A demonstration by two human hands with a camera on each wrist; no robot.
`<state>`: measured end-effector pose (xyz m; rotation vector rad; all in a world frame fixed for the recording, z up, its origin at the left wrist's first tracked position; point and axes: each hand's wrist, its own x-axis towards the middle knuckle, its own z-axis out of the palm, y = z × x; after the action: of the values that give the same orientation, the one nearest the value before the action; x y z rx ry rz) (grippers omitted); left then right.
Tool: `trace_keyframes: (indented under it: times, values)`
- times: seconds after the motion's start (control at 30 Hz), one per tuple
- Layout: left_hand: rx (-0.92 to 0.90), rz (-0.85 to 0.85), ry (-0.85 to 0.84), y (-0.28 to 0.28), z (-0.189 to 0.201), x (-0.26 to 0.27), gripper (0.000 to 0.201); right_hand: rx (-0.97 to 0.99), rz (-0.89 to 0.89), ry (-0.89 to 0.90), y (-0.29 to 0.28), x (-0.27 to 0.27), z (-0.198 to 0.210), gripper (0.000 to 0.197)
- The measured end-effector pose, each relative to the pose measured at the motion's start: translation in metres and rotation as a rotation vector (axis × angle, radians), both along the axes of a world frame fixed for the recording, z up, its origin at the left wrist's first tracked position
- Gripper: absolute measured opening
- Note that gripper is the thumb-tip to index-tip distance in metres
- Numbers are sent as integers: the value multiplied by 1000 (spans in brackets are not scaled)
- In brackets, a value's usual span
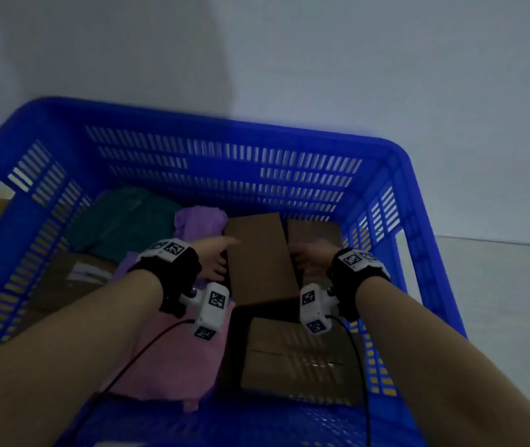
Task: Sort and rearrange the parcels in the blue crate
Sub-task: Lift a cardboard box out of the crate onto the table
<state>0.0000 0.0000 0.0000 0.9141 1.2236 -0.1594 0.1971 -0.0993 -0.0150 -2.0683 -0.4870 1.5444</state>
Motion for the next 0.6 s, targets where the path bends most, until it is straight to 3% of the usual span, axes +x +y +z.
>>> trace_keyframes:
  times: [0.2,0.4,0.6]
  values:
    - [-57,42,31,-1,-18,6,80,-74,0,22,0,-3,-13,7]
    - [-55,83,79,-7,-23,10,64,-49,85,45,-2,-3,-4,33]
    - [13,27,107,-11,-9,13,50,22,132,-6,-13,5,11,43]
